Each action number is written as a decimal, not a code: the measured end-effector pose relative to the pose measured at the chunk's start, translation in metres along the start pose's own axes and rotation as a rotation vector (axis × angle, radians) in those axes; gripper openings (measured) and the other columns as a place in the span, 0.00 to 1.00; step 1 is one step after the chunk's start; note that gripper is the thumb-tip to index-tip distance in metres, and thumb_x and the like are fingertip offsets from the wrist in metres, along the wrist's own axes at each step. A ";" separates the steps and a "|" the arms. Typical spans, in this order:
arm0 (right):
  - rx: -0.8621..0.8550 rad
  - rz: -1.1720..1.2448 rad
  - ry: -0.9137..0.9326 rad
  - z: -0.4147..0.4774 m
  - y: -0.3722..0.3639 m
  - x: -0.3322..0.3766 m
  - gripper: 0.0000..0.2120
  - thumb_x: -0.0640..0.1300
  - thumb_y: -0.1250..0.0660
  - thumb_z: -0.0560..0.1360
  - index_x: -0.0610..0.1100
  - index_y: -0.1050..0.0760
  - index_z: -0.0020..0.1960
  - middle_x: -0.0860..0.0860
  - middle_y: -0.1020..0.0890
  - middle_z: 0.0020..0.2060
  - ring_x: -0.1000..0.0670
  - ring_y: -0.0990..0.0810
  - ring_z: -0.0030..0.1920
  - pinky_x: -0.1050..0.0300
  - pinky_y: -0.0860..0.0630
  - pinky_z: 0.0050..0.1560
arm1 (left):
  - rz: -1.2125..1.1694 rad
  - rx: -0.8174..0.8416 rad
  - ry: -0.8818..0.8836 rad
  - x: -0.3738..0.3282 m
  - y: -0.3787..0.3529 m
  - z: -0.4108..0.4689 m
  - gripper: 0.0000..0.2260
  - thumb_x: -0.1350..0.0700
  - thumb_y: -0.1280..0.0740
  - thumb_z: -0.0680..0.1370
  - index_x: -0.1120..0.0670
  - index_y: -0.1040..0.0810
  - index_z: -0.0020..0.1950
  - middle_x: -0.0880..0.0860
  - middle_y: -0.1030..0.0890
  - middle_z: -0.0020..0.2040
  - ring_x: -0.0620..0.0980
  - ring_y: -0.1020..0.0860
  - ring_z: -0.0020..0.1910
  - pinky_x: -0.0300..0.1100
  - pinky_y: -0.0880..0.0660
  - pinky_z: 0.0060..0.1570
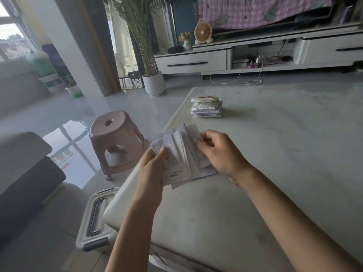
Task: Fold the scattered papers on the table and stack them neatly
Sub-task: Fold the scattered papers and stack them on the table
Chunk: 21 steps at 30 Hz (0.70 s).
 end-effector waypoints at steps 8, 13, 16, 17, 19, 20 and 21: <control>0.022 0.142 0.050 -0.023 -0.024 0.018 0.10 0.49 0.41 0.79 0.44 0.30 0.55 0.52 0.20 0.44 0.54 0.21 0.44 0.61 0.25 0.47 | 0.147 -0.147 -0.325 -0.001 -0.010 -0.007 0.10 0.59 0.37 0.79 0.58 0.33 0.59 0.57 0.26 0.52 0.51 0.25 0.49 0.48 0.27 0.52; 0.075 0.084 0.077 -0.038 -0.042 0.000 0.11 0.39 0.39 0.78 0.44 0.37 0.58 0.53 0.26 0.50 0.50 0.24 0.53 0.62 0.25 0.52 | 0.159 -0.062 -0.332 0.009 0.004 -0.019 0.17 0.58 0.38 0.69 0.53 0.34 0.57 0.56 0.27 0.53 0.47 0.26 0.51 0.45 0.26 0.53; 0.069 -0.277 0.164 -0.043 -0.042 -0.016 0.14 0.45 0.39 0.78 0.40 0.35 0.61 0.45 0.24 0.56 0.42 0.26 0.57 0.52 0.31 0.56 | 0.171 -0.024 -0.305 0.018 0.017 -0.025 0.14 0.66 0.33 0.71 0.53 0.32 0.49 0.53 0.25 0.46 0.41 0.23 0.43 0.36 0.24 0.43; 0.065 -0.381 0.186 -0.044 -0.042 -0.019 0.15 0.47 0.39 0.79 0.40 0.34 0.61 0.43 0.23 0.56 0.40 0.26 0.56 0.52 0.33 0.55 | 0.174 -0.014 -0.286 0.020 0.018 -0.026 0.15 0.69 0.32 0.72 0.53 0.32 0.49 0.53 0.24 0.46 0.40 0.22 0.42 0.35 0.23 0.42; 0.038 -0.567 0.299 -0.051 -0.046 -0.020 0.12 0.46 0.37 0.77 0.38 0.32 0.55 0.40 0.21 0.48 0.39 0.23 0.47 0.52 0.28 0.47 | 0.191 0.026 -0.260 0.026 0.022 -0.026 0.17 0.68 0.31 0.72 0.53 0.32 0.52 0.54 0.22 0.48 0.43 0.20 0.46 0.37 0.22 0.46; -0.008 -0.640 0.349 -0.055 -0.047 -0.022 0.12 0.46 0.35 0.73 0.39 0.32 0.50 0.41 0.20 0.40 0.40 0.21 0.39 0.54 0.25 0.39 | 0.216 0.037 -0.260 0.029 0.023 -0.026 0.17 0.65 0.29 0.71 0.53 0.32 0.53 0.53 0.21 0.49 0.44 0.20 0.48 0.39 0.22 0.48; -0.067 -0.689 0.392 -0.057 -0.049 -0.024 0.13 0.47 0.33 0.70 0.41 0.34 0.46 0.43 0.20 0.34 0.42 0.22 0.33 0.56 0.25 0.33 | 0.264 0.040 -0.257 0.030 0.023 -0.027 0.18 0.61 0.28 0.70 0.52 0.32 0.54 0.53 0.21 0.50 0.45 0.21 0.50 0.39 0.23 0.50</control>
Point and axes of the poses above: each hand's wrist, its own z-axis towards the middle knuckle, its own y-axis out of the back of the hand, x = y × z, the point moved 3 cm from there along z, towards the middle knuckle
